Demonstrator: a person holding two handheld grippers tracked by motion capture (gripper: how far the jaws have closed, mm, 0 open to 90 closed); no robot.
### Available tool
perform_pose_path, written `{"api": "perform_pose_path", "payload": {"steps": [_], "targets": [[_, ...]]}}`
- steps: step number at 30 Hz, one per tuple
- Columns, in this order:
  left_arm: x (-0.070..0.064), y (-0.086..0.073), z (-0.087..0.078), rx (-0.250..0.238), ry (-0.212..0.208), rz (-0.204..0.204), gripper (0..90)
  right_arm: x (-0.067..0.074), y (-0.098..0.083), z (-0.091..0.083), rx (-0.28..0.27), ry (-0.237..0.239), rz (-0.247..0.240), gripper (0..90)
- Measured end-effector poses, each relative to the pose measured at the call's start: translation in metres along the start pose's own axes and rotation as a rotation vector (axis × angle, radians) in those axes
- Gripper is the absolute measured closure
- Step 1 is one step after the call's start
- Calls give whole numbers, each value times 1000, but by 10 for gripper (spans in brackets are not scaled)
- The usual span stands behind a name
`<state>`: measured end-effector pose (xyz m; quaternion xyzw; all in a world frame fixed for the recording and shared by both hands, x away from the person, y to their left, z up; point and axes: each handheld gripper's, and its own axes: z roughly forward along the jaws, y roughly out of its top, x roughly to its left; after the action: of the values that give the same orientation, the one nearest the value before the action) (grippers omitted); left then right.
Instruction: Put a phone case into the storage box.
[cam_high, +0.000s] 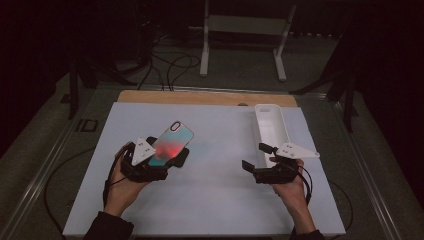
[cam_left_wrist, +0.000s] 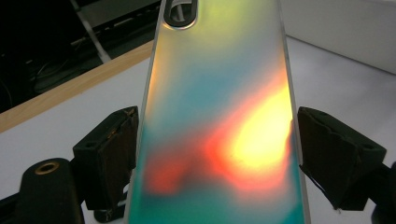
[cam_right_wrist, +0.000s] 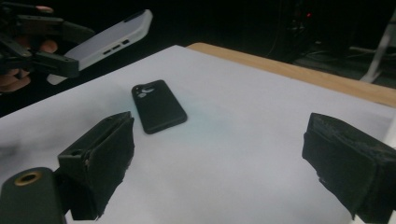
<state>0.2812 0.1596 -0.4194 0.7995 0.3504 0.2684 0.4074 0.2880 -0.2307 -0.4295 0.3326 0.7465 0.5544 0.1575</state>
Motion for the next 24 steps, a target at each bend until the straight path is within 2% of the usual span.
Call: {"api": "perform_pose_path", "payload": {"steps": [12,24], "targets": [[-5,14,14,-26,-14,52,172,6,13,23,-1,37,9,91],[-12,21,24,-60,-64,86,171,14,27,47,-1,90,50,91]]}}
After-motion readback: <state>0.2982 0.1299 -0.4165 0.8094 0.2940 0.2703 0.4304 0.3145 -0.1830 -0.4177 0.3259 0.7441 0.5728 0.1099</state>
